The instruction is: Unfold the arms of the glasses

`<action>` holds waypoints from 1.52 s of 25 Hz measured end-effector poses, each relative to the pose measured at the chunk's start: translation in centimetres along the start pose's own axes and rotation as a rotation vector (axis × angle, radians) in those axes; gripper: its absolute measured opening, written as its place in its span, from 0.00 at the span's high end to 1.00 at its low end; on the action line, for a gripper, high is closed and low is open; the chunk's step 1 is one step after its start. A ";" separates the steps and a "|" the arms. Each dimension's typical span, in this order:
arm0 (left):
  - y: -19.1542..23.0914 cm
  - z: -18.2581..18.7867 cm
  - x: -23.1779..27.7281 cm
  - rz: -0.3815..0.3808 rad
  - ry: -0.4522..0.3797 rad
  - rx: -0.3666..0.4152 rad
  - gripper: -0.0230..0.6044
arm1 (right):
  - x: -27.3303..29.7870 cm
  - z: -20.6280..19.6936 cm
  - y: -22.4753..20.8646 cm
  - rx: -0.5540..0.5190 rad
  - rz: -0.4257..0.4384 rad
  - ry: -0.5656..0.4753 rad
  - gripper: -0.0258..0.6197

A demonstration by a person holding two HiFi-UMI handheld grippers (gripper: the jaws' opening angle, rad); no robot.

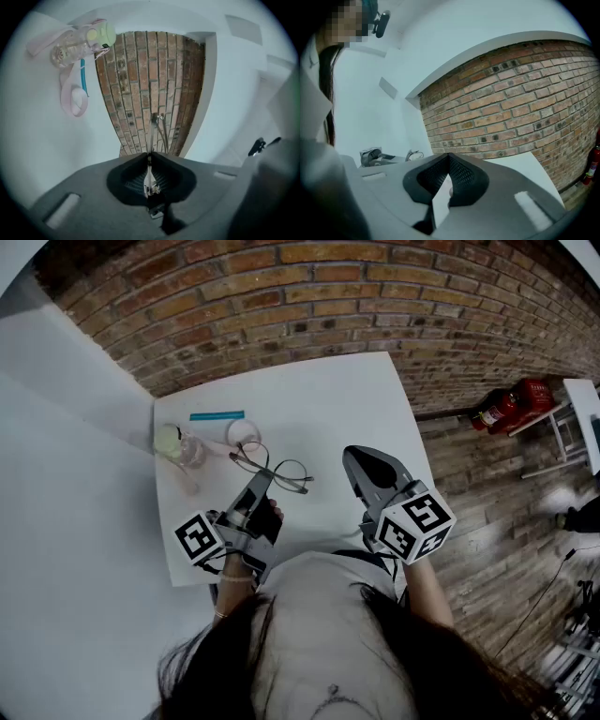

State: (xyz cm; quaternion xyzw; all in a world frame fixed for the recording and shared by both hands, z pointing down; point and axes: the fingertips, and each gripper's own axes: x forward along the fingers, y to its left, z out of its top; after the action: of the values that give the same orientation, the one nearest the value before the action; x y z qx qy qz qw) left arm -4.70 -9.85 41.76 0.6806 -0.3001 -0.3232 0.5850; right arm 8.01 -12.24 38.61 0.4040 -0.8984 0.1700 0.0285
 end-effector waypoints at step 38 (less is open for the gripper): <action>-0.8 -0.3 -0.1 -0.046 -0.005 -0.059 0.93 | 0.0 -0.9 5.2 -0.032 0.302 0.036 0.90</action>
State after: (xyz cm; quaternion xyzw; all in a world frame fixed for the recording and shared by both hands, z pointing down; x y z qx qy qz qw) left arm -4.53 -9.51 41.02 0.6691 -0.2759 -0.3469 0.5965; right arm 4.07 -8.77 38.03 0.2609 -0.9508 0.1653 0.0250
